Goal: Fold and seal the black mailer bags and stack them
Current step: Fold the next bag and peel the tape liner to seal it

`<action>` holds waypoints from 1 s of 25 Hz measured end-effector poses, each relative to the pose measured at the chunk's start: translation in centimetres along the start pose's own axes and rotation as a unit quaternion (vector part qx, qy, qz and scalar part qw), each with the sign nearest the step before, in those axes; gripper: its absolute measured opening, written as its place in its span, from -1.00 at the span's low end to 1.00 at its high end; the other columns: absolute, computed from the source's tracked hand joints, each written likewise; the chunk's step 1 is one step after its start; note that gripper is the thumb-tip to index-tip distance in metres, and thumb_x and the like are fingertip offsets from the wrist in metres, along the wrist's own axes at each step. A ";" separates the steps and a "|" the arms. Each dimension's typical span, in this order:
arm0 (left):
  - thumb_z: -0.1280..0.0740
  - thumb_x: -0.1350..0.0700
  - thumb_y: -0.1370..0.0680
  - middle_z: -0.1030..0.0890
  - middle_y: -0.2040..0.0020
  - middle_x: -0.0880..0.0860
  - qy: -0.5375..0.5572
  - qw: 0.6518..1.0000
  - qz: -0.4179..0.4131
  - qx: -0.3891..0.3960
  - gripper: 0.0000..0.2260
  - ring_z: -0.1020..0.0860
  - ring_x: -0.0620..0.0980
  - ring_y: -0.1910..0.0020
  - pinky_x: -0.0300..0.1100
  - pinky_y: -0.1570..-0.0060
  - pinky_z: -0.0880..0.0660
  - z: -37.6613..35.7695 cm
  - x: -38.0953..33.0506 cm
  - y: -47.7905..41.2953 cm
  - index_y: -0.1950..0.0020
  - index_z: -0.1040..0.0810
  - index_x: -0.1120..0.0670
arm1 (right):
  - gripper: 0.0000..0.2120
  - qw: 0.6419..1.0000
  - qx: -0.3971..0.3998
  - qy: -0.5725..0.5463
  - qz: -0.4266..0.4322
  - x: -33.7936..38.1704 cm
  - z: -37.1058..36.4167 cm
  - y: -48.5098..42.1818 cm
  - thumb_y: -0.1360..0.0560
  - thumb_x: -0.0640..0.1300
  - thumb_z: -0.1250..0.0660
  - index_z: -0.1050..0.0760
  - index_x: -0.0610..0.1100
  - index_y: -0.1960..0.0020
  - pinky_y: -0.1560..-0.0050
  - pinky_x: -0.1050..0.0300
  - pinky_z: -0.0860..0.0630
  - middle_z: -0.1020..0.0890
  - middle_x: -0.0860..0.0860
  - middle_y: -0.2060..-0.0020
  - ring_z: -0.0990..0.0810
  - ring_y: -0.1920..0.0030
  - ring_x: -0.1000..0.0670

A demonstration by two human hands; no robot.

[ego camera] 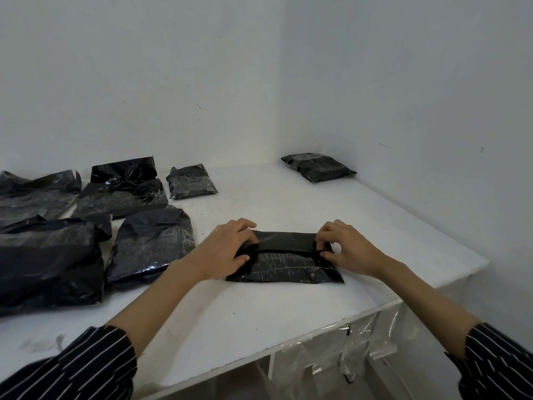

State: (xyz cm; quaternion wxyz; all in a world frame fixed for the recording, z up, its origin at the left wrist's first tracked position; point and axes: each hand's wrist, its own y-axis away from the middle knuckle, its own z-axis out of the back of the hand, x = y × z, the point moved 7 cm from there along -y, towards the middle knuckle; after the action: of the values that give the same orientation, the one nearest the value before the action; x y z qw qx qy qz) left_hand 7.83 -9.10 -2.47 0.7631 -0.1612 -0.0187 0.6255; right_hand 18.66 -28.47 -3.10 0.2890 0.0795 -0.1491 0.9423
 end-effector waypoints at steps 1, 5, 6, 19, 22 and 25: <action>-0.29 0.08 -0.56 -0.31 -0.42 0.03 0.016 1.000 0.000 0.006 -0.66 -0.33 0.00 -0.35 -0.13 -0.35 -0.22 -0.2 -0.6 -0.4 -0.32 -0.43 0.09 | -0.95 1.000 0.001 0.023 0.007 0.4 0.1 -0.1 -0.44 -0.18 -0.37 -0.56 -0.07 0.11 -0.01 0.16 -0.33 -0.52 0.07 0.05 -0.40 0.04 0.04; -0.14 -0.15 -0.59 -0.11 -0.54 -0.02 -0.002 0.999 0.011 0.047 -0.44 -0.13 -0.06 -0.50 -0.12 -0.48 0.01 -2.4 -2.8 -1.6 -0.53 -0.13 0.06 | -0.95 0.996 0.006 0.080 0.032 1.8 0.3 -0.2 -0.45 -0.18 -0.34 -0.56 -0.10 0.09 0.00 0.14 -0.30 -0.49 0.04 0.06 -0.35 0.07 0.06; -0.12 -0.17 -0.59 -0.10 -0.54 -0.02 -0.010 0.998 0.021 0.055 -0.43 -0.12 -0.08 -0.50 -0.13 -0.48 0.02 -3.0 -2.8 -1.7 -0.53 -0.12 0.05 | -0.95 0.995 0.005 0.087 0.042 2.1 0.2 -0.1 -0.45 -0.19 -0.34 -0.56 -0.11 0.10 0.03 0.14 -0.28 -0.50 0.02 0.07 -0.34 0.08 0.06; -0.13 -0.26 -0.52 -0.46 -0.20 0.06 -0.008 1.000 0.019 0.002 -0.44 -0.45 0.00 -0.18 -0.29 -0.12 -0.31 -2.9 -2.8 -1.5 -0.25 -0.46 0.18 | -0.55 0.996 0.040 -0.035 -0.077 6.8 -4.2 -1.6 -0.65 -0.08 -0.01 -0.12 -0.17 -0.52 -0.49 0.10 -0.03 -0.17 -0.05 -0.52 -0.11 -0.51 0.00; 0.16 -0.37 -0.39 -0.33 -0.39 0.12 -0.050 0.999 0.019 -0.007 -0.16 -0.38 0.06 -0.30 -0.17 -0.24 -0.28 -2.9 -2.6 -1.4 -0.36 -0.40 0.19 | -0.49 0.989 0.093 -0.015 -0.118 5.8 -5.8 -0.7 -0.66 0.02 0.13 0.10 -0.10 -0.56 -0.50 0.07 0.19 0.09 -0.04 -0.55 0.15 -0.54 0.02; 0.27 -0.41 -0.35 0.00 -0.55 0.15 -0.070 0.992 0.095 0.041 -0.12 -0.06 0.09 -0.50 -0.06 -0.45 -0.02 -4.0 -1.7 -0.9 -0.52 -0.16 0.04 | -0.43 0.979 0.112 0.054 -0.163 4.7 -5.7 0.1 -0.63 0.13 0.16 0.20 -0.05 -0.56 -0.50 -0.04 0.23 0.17 -0.15 -0.54 0.23 -0.54 -0.07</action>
State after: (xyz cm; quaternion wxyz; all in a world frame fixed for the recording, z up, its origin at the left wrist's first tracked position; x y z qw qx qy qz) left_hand 9.19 -11.81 -5.75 0.7030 -0.0868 -0.0306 0.7052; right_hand 14.39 -24.23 -7.42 0.4354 0.0838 -0.0116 0.8962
